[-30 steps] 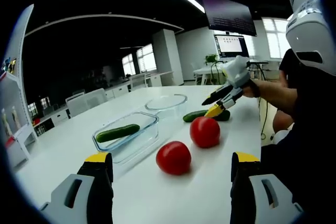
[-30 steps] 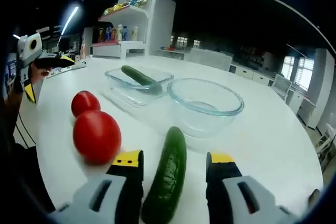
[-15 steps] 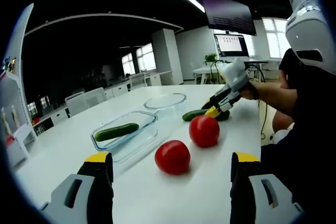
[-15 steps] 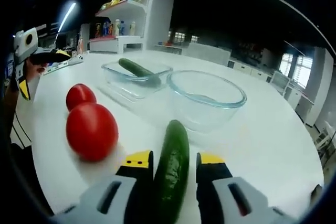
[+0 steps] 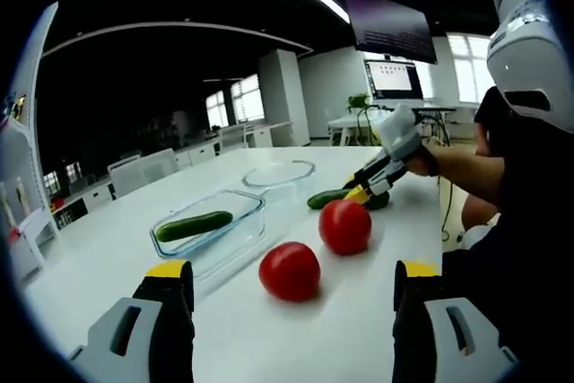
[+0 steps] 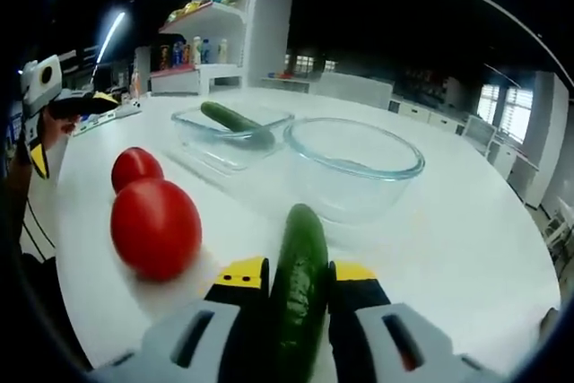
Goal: Sort the scattered tomatoes and cucumbers on the table and place them into their respective storage containers
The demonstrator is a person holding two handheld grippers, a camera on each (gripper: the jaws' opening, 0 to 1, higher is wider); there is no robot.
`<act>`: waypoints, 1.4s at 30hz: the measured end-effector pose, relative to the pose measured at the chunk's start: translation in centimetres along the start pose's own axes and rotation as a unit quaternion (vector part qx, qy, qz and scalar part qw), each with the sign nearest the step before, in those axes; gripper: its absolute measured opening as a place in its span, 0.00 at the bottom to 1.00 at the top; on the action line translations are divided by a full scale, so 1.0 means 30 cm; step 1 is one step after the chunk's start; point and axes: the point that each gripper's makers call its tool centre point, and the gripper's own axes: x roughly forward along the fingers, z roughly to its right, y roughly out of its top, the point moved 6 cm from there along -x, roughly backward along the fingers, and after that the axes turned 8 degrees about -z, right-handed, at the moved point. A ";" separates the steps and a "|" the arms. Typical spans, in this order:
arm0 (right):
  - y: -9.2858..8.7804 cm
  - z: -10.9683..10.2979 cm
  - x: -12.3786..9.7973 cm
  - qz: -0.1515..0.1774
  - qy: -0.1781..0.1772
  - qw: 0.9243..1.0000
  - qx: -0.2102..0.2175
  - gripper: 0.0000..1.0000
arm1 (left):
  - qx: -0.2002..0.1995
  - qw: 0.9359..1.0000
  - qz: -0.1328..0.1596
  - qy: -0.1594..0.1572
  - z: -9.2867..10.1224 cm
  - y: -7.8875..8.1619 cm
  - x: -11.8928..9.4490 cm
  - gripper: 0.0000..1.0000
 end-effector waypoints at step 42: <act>0.010 0.016 0.022 -0.043 0.005 0.999 0.004 0.20 | 0.000 1.000 0.002 0.012 -0.015 -0.006 -0.032 0.90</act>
